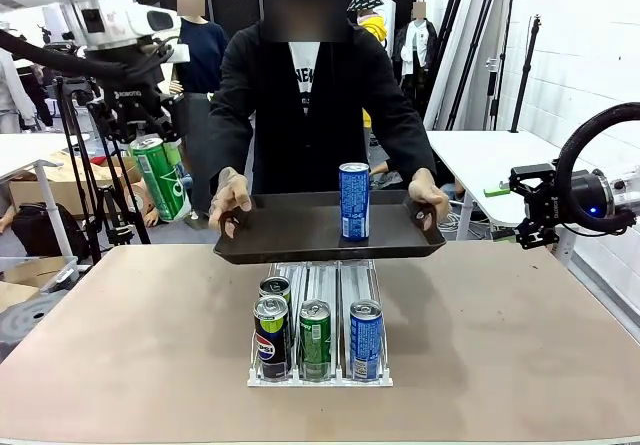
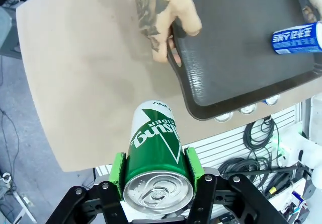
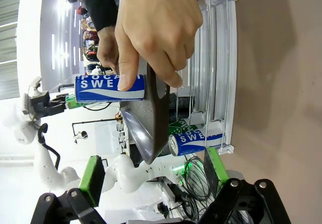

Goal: Retrieve and hand over the desired beverage to the person.
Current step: Place the picked can on the Handle tray extended by the person.

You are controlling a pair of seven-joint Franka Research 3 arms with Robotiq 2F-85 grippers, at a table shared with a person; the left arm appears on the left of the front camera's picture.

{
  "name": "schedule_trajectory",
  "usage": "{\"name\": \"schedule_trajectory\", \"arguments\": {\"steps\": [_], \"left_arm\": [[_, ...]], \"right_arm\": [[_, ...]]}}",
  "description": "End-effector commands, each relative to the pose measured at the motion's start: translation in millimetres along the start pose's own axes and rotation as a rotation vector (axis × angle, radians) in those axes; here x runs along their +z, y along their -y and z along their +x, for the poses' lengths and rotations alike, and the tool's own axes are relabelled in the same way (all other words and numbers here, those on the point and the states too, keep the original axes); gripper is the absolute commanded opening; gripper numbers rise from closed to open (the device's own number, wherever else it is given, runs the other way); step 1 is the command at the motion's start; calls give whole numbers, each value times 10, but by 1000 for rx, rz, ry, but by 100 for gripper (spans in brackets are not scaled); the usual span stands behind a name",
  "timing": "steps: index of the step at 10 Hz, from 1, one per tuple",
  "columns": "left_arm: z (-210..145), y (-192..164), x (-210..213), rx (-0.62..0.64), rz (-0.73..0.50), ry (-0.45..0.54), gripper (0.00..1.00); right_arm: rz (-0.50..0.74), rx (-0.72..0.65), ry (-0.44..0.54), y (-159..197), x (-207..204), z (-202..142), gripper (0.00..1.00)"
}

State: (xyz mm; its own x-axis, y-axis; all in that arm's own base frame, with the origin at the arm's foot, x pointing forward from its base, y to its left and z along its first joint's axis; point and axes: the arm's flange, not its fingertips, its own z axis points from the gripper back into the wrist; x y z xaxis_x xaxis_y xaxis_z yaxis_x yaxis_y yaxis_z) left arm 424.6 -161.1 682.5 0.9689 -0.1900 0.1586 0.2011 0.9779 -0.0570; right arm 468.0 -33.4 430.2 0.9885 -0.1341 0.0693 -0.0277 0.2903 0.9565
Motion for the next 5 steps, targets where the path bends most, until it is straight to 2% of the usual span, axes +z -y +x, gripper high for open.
{"name": "schedule_trajectory", "arguments": {"steps": [1,5], "left_arm": [[111,141,195,-4,15,-6,0],[591,440,471,-85,21,-40,0]], "right_arm": [[-9,-3,-3,-10,-6,-15,100],[-9,-3,-3,-10,-6,-15,100]]}}
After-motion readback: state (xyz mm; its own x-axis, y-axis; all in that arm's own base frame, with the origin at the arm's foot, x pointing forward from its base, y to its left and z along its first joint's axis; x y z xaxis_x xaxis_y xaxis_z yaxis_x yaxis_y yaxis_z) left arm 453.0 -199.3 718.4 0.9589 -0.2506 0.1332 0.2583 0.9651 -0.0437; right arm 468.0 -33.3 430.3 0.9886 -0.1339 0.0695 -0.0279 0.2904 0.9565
